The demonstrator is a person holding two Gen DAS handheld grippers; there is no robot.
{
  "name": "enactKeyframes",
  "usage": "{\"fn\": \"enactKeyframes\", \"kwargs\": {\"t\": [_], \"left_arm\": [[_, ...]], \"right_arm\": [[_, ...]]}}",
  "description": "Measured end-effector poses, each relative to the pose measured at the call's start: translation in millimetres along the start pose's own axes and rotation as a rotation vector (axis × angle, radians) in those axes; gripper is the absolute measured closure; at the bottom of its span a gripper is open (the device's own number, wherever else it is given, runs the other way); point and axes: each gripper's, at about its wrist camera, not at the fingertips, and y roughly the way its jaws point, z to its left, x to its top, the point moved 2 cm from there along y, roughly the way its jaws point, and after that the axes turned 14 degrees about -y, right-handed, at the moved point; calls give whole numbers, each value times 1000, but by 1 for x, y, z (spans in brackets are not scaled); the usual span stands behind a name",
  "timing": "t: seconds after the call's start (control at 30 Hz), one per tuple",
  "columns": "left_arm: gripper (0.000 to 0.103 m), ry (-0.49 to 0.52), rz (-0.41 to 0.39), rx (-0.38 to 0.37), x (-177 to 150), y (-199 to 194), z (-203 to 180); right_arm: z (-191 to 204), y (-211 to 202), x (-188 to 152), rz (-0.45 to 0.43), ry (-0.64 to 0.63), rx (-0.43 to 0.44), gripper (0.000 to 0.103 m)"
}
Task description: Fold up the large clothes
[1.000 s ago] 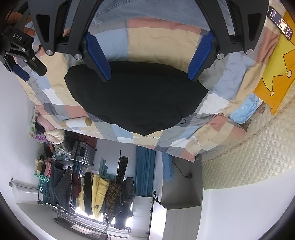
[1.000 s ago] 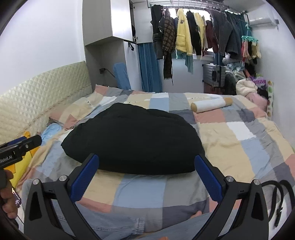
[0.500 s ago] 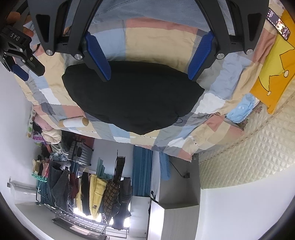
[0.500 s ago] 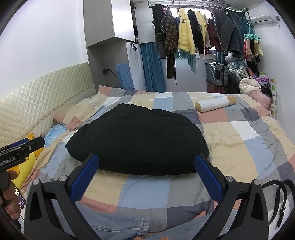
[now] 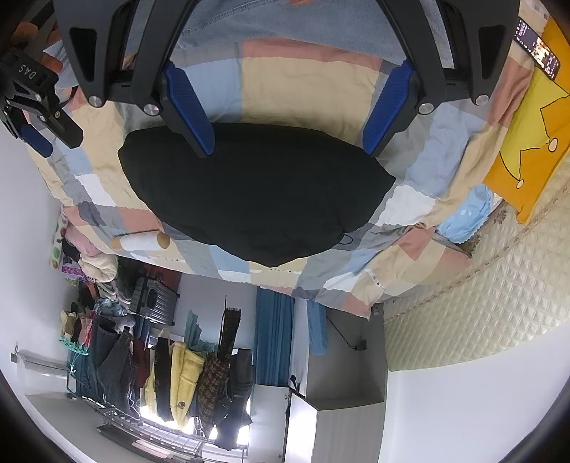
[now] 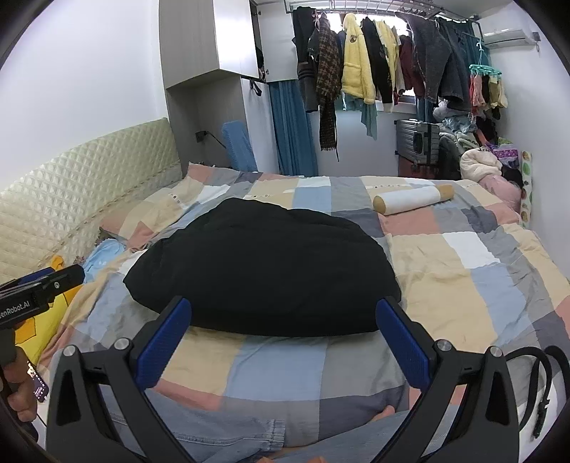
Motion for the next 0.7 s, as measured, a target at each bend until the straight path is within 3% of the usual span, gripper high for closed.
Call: {"fn": "enactKeyframes", "kwargs": {"t": [0.7], "left_arm": [[18,-5,3,-17,-2,-2,-2]], "right_arm": [[7,5,-5,25,5,4,0]]}}
